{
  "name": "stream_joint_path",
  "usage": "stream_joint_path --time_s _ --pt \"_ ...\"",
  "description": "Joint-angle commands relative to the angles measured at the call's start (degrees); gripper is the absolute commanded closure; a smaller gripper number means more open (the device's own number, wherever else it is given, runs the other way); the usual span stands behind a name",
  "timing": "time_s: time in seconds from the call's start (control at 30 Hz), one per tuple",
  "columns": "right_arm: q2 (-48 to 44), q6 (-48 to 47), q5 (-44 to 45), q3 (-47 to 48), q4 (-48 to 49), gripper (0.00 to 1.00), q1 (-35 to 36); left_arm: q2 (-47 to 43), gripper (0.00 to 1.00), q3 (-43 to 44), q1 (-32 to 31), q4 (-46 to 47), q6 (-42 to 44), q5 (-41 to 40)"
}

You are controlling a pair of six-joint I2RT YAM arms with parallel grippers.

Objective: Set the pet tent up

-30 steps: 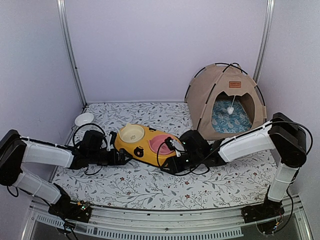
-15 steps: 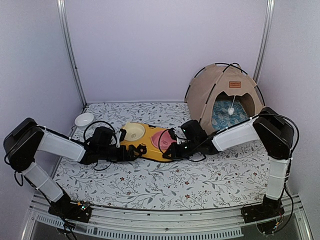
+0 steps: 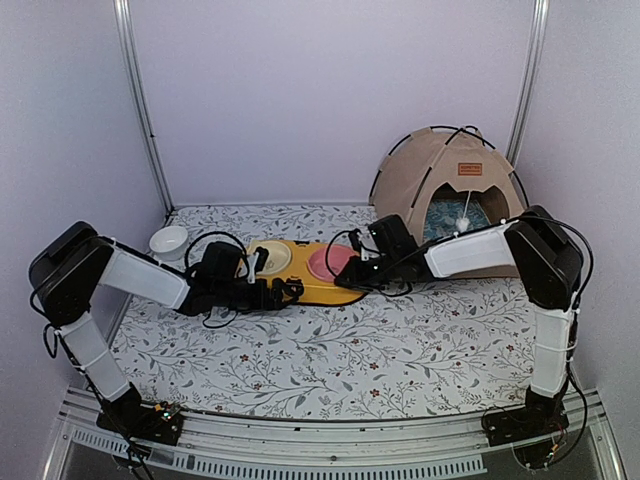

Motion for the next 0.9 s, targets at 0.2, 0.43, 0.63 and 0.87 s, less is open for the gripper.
stream_joint_path --time_s 0.2,0.43,0.63,0.87 --pt "-16.81 -4.71 4.72 -12.47 2.45 0.57 0.08 -7.01 0.01 -1.49 -0.63 -2.05 1.76 -1.52" --pt "-34.46 -8.37 13.91 -25.08 1.81 0.01 -4.32 -19.71 0.0 -2.66 2.34 -10.35 5.56 -10.65" --pt "-48.05 -11.54 19.56 -33.37 -0.6 0.01 -18.59 -29.01 0.01 -2.37 10.7 -16.4 4.02 -17.67" --pt "-54.8 -18.94 27.14 -46.92 16.52 0.01 -35.7 -31.72 0.0 -2.94 17.25 -14.75 12.95 -28.13"
